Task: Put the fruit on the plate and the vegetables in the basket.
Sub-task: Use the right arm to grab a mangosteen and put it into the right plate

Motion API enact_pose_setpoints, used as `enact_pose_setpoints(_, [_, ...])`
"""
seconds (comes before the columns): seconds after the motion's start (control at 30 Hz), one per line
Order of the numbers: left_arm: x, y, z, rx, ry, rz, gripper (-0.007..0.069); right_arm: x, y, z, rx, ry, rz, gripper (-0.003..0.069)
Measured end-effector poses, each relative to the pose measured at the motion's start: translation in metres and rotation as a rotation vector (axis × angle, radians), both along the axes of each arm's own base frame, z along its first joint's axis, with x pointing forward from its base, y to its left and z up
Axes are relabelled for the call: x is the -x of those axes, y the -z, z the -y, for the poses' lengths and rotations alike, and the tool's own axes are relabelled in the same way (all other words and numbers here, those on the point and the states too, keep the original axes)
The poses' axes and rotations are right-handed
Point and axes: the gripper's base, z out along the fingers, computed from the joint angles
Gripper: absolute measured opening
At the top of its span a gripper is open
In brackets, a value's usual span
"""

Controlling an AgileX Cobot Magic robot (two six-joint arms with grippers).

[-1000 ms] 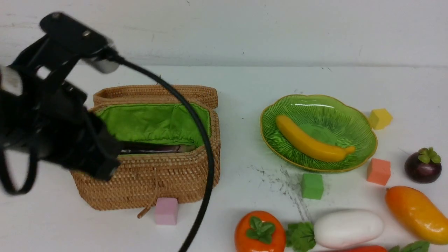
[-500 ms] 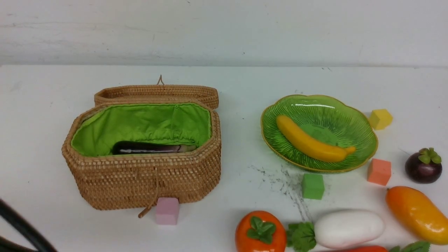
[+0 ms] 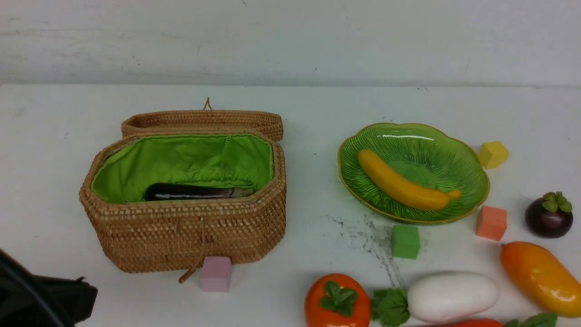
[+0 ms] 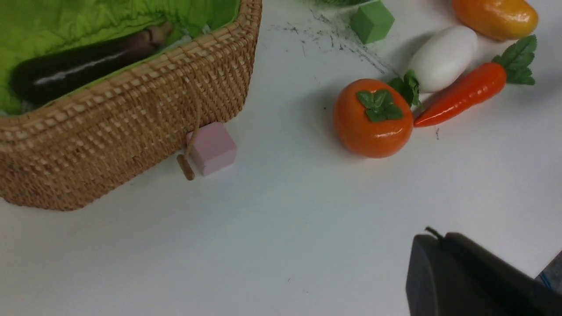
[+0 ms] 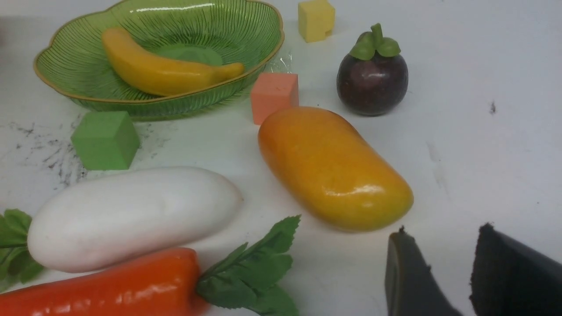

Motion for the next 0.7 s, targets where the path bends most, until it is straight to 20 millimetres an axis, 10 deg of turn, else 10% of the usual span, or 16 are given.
enact_pose_setpoints(0.7, [-0.0003,-0.0007,0.0005,0.010,-0.001,0.004,-0.0013,0.0000,0.0000,0.0000,0.000,0.000,0.000,0.0242])
